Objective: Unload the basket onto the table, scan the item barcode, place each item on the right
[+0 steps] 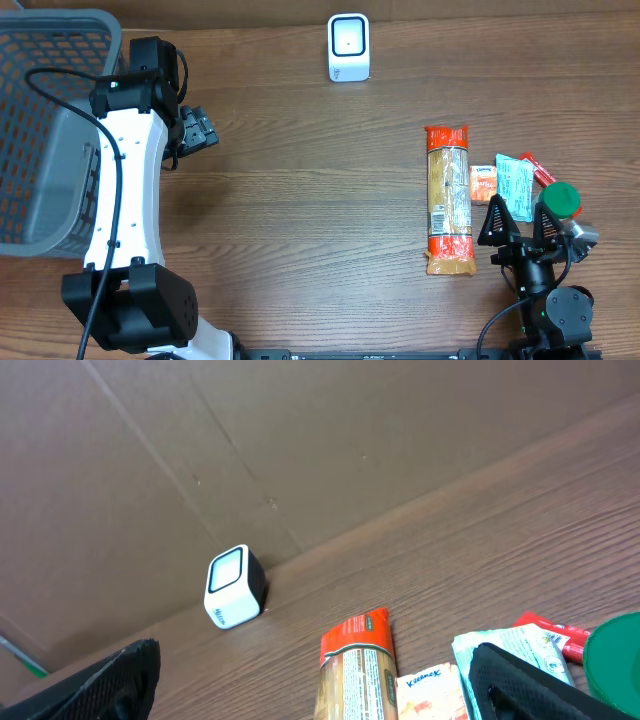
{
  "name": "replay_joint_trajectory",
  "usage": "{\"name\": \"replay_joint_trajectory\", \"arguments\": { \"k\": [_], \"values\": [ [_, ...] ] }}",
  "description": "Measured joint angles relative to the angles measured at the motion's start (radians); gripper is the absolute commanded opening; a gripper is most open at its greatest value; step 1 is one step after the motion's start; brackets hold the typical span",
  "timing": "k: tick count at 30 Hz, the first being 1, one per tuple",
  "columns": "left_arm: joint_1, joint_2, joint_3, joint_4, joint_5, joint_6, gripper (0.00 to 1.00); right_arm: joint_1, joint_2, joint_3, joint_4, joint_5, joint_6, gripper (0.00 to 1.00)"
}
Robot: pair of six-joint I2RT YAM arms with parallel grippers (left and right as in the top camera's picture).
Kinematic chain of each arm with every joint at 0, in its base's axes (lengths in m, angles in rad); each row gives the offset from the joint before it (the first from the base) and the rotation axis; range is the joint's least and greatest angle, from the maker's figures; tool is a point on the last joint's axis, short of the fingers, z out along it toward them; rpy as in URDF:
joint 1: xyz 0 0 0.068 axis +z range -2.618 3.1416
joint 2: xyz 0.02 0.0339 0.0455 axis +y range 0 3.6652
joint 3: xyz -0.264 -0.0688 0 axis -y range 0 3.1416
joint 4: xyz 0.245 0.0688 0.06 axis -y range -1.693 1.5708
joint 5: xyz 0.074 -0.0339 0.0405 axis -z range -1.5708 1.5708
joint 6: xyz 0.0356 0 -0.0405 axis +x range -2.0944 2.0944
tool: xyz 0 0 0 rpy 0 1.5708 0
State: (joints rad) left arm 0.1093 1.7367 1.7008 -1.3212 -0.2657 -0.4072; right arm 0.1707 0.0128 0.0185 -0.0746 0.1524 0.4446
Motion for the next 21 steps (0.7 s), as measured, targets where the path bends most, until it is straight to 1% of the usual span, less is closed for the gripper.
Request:
{"name": "replay_joint_trajectory", "arguments": {
  "k": [6,10,14,18,21],
  "values": [
    [0.000,-0.006,0.000,0.000,0.000,0.000,1.00,0.000,0.000,0.000,0.000,0.000,0.000,1.00],
    [0.000,-0.082,0.000,0.000,0.000,0.000,1.00,0.000,0.000,0.000,0.000,0.000,0.000,1.00],
    [0.000,-0.277,0.000,0.001,0.000,0.000,1.00,0.000,0.000,0.000,0.000,0.000,0.000,1.00],
    [0.000,-0.535,0.003,0.001,0.000,0.000,1.00,0.000,0.000,0.000,0.000,0.000,0.000,1.00],
    [0.000,-0.691,0.014,0.000,0.000,0.000,1.00,0.000,0.000,0.000,0.000,0.000,0.000,1.00]
  ]
}}
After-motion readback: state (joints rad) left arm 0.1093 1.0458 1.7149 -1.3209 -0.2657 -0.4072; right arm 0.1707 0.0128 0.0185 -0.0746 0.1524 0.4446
